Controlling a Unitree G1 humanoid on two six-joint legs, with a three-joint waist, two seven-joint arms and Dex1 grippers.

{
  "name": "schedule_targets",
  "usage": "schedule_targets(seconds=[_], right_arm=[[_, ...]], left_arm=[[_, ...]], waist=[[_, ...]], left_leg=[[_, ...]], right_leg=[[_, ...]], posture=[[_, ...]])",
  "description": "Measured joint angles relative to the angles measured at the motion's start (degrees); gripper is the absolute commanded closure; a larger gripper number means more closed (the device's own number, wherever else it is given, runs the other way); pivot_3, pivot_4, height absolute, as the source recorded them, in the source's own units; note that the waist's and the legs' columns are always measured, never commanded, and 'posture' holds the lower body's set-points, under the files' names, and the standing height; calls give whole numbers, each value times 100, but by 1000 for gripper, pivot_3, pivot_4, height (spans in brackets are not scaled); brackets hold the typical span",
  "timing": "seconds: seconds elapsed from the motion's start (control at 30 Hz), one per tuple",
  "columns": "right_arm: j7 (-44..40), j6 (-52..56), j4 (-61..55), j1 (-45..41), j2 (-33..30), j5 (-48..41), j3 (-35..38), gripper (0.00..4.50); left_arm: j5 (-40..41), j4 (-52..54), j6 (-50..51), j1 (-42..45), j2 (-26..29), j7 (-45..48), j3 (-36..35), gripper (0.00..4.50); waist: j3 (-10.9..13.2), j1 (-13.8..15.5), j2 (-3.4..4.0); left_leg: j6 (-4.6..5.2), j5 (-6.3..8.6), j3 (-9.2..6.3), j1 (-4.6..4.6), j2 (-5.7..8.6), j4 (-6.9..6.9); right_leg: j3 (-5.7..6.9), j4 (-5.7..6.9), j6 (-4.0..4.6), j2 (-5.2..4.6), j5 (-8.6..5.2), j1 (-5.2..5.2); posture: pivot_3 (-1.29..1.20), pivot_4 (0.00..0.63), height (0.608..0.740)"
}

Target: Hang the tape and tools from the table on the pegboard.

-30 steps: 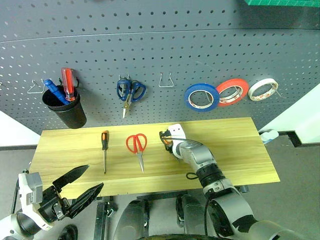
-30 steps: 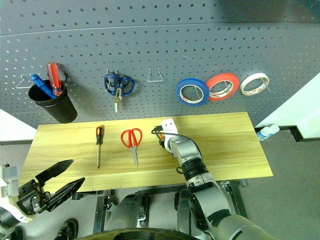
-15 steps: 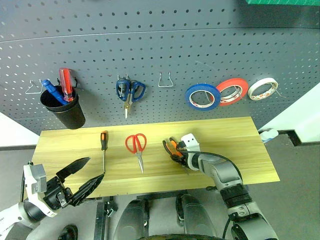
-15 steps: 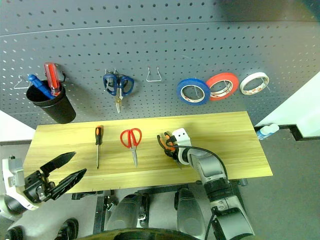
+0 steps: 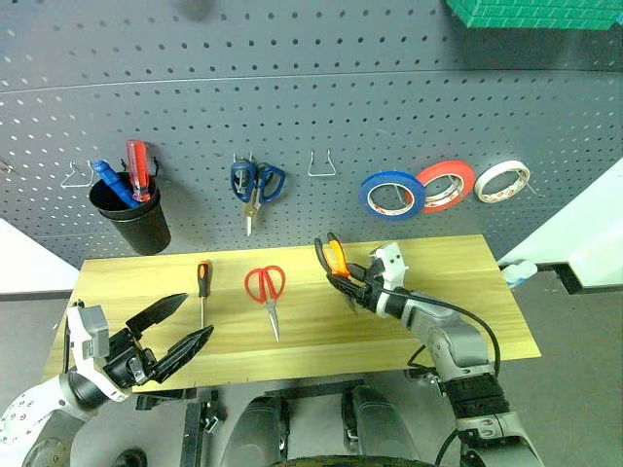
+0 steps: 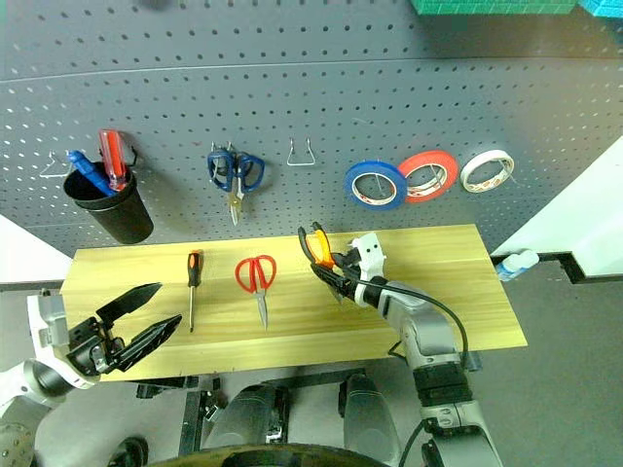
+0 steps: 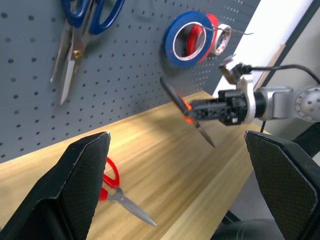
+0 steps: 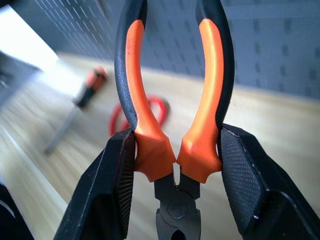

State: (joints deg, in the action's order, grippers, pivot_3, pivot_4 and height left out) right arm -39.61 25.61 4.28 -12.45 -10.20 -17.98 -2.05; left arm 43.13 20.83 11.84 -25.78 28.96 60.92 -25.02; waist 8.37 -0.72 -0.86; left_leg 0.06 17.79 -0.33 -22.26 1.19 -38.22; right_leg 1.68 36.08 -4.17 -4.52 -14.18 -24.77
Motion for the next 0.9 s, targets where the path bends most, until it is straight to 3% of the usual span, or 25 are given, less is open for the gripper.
schedule_targets(seconds=[0.2,0.5,0.9], right_arm=[[-283,-510,-56,11,71,-369,144,2391],[-526,-1277,-362,-162,131,-543,137,2391],[143,-2052,132,-1535,913,-333,108,2391]], left_arm=[[-58,-75,-246,85,-276,-18,139,0],[-119,-203,-499,154,-488,-5,172,0],[33,-188,-519,43,-603,7,196,0]], waist=[[-153,4,0],[-283,0,13],[-337,0,32]], left_leg=[[-1,0,5,88,-1,0],[-8,-5,4,111,-4,-5],[-15,-10,3,117,-4,-5]], right_leg=[[-4,2,2,7,3,82],[-11,8,6,16,5,103],[-16,17,9,17,7,103]], posture=[[5,2,736],[14,0,736],[43,21,736]])
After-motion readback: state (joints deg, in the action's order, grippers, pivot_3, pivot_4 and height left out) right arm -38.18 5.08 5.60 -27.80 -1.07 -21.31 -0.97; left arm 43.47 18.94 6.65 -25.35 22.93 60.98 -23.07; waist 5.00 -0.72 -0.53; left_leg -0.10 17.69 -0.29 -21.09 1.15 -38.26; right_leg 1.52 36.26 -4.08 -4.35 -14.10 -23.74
